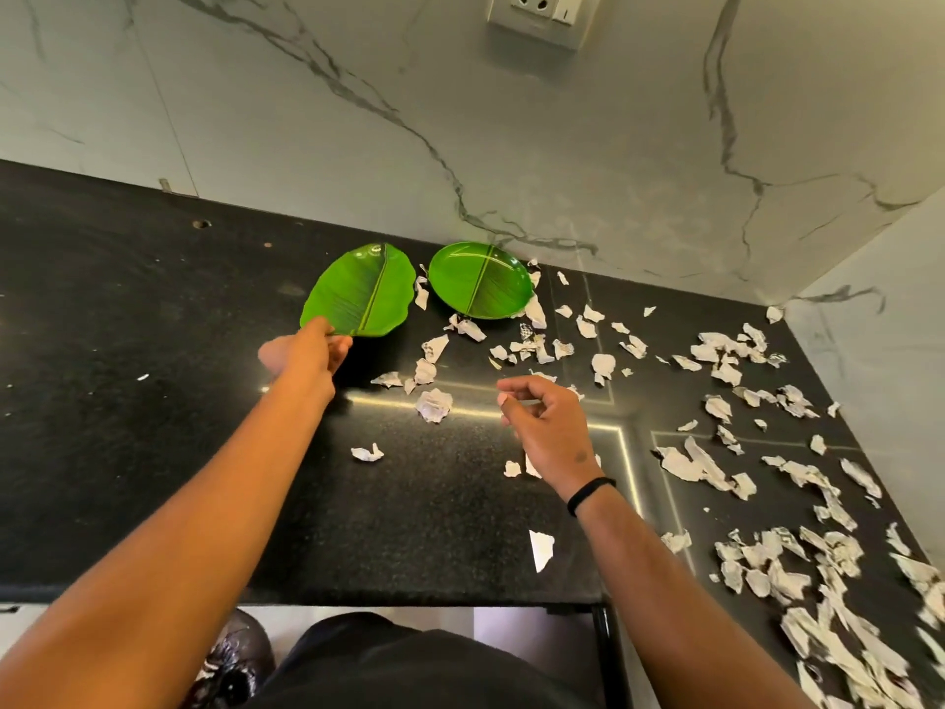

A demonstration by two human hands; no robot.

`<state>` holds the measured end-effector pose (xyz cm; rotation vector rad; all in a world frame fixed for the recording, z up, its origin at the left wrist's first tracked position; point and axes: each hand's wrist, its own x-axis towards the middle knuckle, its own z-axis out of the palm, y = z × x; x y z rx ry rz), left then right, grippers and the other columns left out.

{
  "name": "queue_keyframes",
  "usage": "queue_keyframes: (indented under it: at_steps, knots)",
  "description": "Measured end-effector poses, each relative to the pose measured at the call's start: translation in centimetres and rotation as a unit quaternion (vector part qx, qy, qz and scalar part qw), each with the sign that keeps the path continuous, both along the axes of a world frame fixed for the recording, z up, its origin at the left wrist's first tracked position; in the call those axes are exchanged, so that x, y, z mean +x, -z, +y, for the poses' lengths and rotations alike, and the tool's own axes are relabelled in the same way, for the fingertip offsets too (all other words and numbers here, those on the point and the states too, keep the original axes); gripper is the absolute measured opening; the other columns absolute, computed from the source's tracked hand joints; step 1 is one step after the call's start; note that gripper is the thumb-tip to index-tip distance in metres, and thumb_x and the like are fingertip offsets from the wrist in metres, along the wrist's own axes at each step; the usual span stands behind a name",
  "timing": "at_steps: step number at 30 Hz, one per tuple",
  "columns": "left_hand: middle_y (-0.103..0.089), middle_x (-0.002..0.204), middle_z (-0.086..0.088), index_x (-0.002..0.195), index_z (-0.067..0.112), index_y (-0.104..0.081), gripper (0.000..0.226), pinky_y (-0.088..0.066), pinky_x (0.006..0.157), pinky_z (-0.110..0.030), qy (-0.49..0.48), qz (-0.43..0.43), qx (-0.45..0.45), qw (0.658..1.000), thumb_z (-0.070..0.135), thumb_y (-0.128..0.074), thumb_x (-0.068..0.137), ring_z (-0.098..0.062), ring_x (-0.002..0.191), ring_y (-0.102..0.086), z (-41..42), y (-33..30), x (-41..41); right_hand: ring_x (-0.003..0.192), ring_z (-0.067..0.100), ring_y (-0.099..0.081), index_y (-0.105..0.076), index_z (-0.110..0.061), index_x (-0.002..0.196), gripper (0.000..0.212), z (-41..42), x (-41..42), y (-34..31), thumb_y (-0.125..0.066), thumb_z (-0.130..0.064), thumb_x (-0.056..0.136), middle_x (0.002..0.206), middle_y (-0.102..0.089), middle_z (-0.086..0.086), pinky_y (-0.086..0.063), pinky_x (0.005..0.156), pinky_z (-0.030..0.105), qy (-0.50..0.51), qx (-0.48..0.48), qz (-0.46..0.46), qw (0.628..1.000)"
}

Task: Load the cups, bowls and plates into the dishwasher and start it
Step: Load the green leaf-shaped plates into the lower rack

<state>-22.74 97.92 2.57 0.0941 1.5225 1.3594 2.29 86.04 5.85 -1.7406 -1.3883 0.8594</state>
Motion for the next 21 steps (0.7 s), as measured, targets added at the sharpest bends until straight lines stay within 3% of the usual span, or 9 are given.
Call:
queue_keyframes:
  at_steps: [4, 8, 13, 16, 18, 21]
  knots:
    - [-0.06, 0.042, -0.001, 0.073, 0.006, -0.057, 0.017, -0.043, 0.037, -0.013, 0.037, -0.02, 0.018, 0.999, 0.004, -0.063, 0.089, -0.004, 0.034, -0.053, -5.1, -1.0, 0.5, 0.079, 0.03, -0.071, -0.073, -0.02, 0.102, 0.01, 0.1, -0.1, -0.8, -0.067, -0.017, 0.094, 0.09, -0.072, 0.009, -0.059, 0.068, 0.041, 0.039, 0.006, 0.061, 0.997]
    - [-0.062, 0.045, -0.003, 0.073, 0.005, -0.058, 0.018, -0.041, 0.036, -0.012, 0.119, -0.038, 0.041, 0.991, 0.003, -0.063, 0.091, -0.003, 0.035, -0.053, -9.0, -1.3, 1.5, 0.079, 0.024, -0.073, -0.066, -0.01, 0.115, 0.028, -0.4, -0.9, -1.9, -0.07, -0.027, 0.093, 0.111, -0.071, 0.012, -0.059, 0.062, 0.03, 0.073, -0.024, 0.21, 0.975]
    - [-0.062, 0.049, -0.005, 0.074, 0.002, -0.06, 0.018, -0.038, 0.036, -0.014, 0.248, -0.02, 0.078, 0.965, 0.0, -0.061, 0.091, -0.005, 0.037, -0.05, -11.5, -1.9, 2.7, 0.108, 0.032, -0.069, -0.056, -0.01, 0.13, 0.047, -1.3, -1.1, -2.1, -0.07, -0.034, 0.092, 0.11, -0.075, 0.003, -0.058, 0.088, 0.051, 0.107, -0.007, 0.325, 0.94]
    - [-0.06, 0.048, -0.004, 0.07, 0.004, -0.06, 0.022, -0.034, 0.035, -0.014, 0.316, 0.013, 0.084, 0.945, 0.0, -0.059, 0.092, -0.007, 0.036, -0.048, -11.8, -1.5, 2.8, 0.105, 0.033, -0.07, -0.047, -0.012, 0.138, 0.063, -2.4, 0.8, -2.4, -0.073, -0.041, 0.089, 0.122, -0.069, 0.013, -0.06, 0.078, 0.048, 0.183, 0.011, 0.36, 0.915]
    - [-0.058, 0.048, -0.004, 0.069, 0.004, -0.06, 0.023, -0.031, 0.035, -0.014, 0.359, 0.036, 0.084, 0.929, 0.0, -0.059, 0.092, -0.007, 0.035, -0.046, -11.7, -1.1, 2.8, 0.093, 0.031, -0.07, -0.049, -0.012, 0.136, 0.05, -3.4, 2.7, -2.8, -0.067, -0.032, 0.094, 0.121, -0.067, 0.016, -0.06, 0.066, 0.04, 0.232, 0.013, 0.365, 0.902]
    - [-0.057, 0.048, -0.005, 0.069, 0.004, -0.059, 0.023, -0.03, 0.034, -0.014, 0.435, 0.048, 0.082, 0.895, -0.003, -0.059, 0.091, -0.008, 0.034, -0.045, -11.7, -0.3, 4.0, 0.086, 0.028, -0.067, -0.057, -0.01, 0.125, 0.027, -5.8, 5.0, -2.5, -0.06, -0.01, 0.098, 0.107, -0.068, 0.017, -0.061, 0.061, 0.042, 0.279, 0.011, 0.325, 0.904]
